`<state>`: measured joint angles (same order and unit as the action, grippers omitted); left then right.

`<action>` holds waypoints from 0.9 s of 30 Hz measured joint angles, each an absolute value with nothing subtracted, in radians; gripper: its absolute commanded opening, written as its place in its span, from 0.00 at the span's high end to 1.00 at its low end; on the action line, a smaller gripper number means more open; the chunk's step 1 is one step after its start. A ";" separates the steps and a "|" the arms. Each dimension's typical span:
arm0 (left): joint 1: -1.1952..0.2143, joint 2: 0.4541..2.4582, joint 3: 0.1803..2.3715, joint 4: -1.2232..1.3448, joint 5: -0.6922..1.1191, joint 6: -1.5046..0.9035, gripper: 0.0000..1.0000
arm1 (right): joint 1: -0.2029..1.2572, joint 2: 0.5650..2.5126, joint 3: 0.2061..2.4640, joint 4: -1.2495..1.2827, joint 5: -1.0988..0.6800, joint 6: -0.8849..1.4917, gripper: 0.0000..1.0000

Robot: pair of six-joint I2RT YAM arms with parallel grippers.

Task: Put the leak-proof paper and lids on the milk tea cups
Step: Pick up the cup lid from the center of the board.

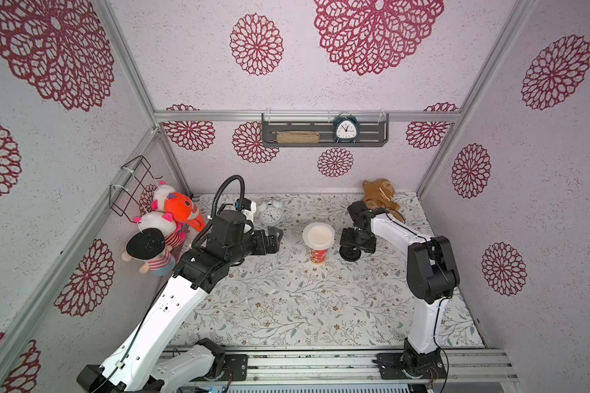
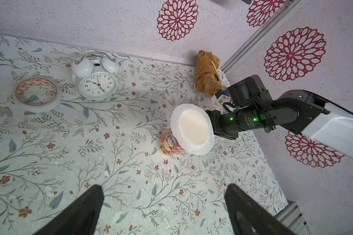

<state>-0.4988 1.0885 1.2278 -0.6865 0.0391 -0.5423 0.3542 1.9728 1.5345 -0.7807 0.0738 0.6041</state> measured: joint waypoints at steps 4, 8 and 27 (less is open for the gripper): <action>-0.499 1.089 1.228 -0.686 0.039 -0.542 0.03 | 0.355 2.006 1.546 -0.774 0.066 0.604 0.11; -0.499 1.089 1.228 -0.687 0.039 -0.542 0.03 | 0.355 2.042 1.557 -0.770 0.055 0.606 0.13; -0.499 1.089 1.228 -0.702 0.038 -0.534 0.03 | 0.358 2.084 1.578 -0.761 0.050 0.614 0.19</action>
<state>-0.4988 1.0885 1.2278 -0.7017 0.0383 -0.5339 0.3576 2.0842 1.5784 -0.7612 0.0498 0.6136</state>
